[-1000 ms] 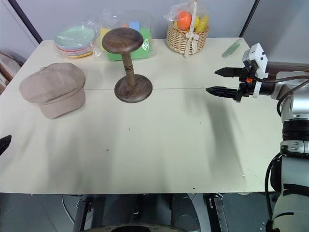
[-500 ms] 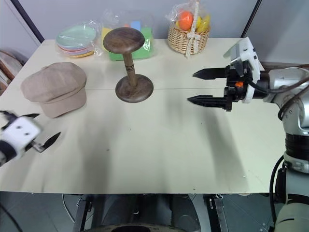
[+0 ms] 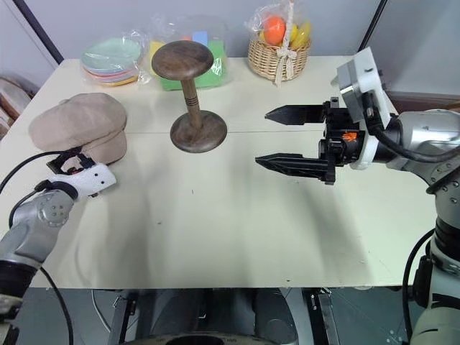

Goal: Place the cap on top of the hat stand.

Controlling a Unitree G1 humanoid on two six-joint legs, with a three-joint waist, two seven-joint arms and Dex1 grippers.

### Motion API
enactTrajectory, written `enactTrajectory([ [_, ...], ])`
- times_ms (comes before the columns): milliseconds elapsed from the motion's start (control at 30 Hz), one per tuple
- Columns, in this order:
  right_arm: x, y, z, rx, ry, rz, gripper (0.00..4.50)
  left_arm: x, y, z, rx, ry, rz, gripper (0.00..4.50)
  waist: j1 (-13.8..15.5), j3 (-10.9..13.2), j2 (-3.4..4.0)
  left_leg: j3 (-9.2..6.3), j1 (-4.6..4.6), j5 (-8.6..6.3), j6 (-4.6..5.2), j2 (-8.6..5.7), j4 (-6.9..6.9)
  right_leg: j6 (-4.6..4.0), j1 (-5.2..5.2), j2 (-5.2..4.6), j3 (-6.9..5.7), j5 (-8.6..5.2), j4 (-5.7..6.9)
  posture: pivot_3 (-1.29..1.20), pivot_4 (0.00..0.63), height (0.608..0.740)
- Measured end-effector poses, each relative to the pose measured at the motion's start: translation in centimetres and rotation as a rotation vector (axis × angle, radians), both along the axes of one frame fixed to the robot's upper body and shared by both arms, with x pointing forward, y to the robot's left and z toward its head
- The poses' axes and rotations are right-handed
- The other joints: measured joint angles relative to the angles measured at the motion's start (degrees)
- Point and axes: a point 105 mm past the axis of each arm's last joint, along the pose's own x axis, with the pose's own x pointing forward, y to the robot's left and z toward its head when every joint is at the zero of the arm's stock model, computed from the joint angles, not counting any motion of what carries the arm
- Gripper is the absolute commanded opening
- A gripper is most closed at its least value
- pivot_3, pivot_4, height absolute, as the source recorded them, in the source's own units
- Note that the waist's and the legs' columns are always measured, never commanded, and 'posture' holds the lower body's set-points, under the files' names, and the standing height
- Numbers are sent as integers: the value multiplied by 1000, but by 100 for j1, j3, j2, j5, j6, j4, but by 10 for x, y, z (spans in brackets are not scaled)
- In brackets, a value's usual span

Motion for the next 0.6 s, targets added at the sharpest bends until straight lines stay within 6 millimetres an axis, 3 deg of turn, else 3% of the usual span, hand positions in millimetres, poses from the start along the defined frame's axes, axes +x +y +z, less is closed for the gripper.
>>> enactTrajectory([
  [267, -4, 1, 4, 10, -10, 0, 4440, 31, -2, -1, 13, -54, 2, 4500, 44, -8, 5, -8, 3, 1, 0, -5, 12, 3, 8, -2, -7, 2, 14, 0, 150, 740],
  [367, -6, 1, 7, 17, -13, 6, 4500, 34, 1, -4, 7, -49, 12, 3636, 18, -9, 7, -9, 5, 1, 0, -4, 12, 3, 8, 0, -7, 2, 17, 0, 150, 740],
  [500, -6, 0, 8, 15, -26, -4, 4500, 33, 2, -13, -1, -26, 9, 1581, 5, -8, 5, -10, 3, 1, 0, -2, 12, 3, 4, 2, -7, 2, 19, 0, 150, 740],
  [600, -5, 0, 9, 17, -33, -9, 4500, 35, 3, -4, -2, -62, 8, 102, 5, -10, 7, -9, 4, 1, 0, -2, 11, 3, 4, 0, -6, 2, 19, 0, 150, 740],
])
